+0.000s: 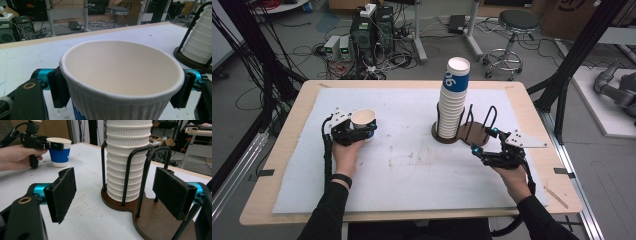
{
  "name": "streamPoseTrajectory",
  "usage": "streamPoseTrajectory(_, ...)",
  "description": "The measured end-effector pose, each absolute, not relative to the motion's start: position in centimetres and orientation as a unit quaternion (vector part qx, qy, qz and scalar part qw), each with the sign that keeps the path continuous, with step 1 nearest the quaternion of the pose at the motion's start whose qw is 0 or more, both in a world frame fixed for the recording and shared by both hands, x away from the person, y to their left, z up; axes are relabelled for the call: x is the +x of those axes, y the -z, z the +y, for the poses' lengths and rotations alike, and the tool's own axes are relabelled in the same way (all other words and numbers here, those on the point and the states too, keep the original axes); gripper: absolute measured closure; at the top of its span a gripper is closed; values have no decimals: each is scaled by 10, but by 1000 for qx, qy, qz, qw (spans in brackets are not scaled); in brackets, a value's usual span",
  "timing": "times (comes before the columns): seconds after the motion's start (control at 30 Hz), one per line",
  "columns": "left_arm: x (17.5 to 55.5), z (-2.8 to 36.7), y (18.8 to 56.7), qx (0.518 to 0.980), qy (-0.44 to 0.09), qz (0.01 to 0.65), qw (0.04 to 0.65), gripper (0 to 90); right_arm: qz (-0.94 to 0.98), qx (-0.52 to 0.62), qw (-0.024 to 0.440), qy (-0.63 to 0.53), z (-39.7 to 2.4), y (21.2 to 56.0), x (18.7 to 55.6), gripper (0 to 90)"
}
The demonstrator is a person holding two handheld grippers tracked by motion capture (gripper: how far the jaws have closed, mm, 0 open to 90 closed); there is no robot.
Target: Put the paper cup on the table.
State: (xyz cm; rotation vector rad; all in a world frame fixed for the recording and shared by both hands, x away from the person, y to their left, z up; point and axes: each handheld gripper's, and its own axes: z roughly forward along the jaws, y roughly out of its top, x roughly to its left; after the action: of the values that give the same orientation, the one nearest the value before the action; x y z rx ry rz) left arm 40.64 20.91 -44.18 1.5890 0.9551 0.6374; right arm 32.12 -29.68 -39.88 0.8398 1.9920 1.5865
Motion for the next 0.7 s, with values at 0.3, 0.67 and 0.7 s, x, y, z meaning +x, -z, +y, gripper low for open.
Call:
streamPoseTrajectory(0.3, 401, 210, 436, 682, -261, 430, 531, 207, 723, 302, 230, -577, -296, 399, 321, 195)
streamPoseTrajectory(0.67, 398, 206, 435, 697, -260, 427, 514, 174, 724, 302, 230, -576, -295, 399, 321, 195)
streamPoseTrajectory(0.7, 398, 206, 435, 699, -261, 426, 512, 172, 724, 300, 231, -576, -295, 399, 321, 195)
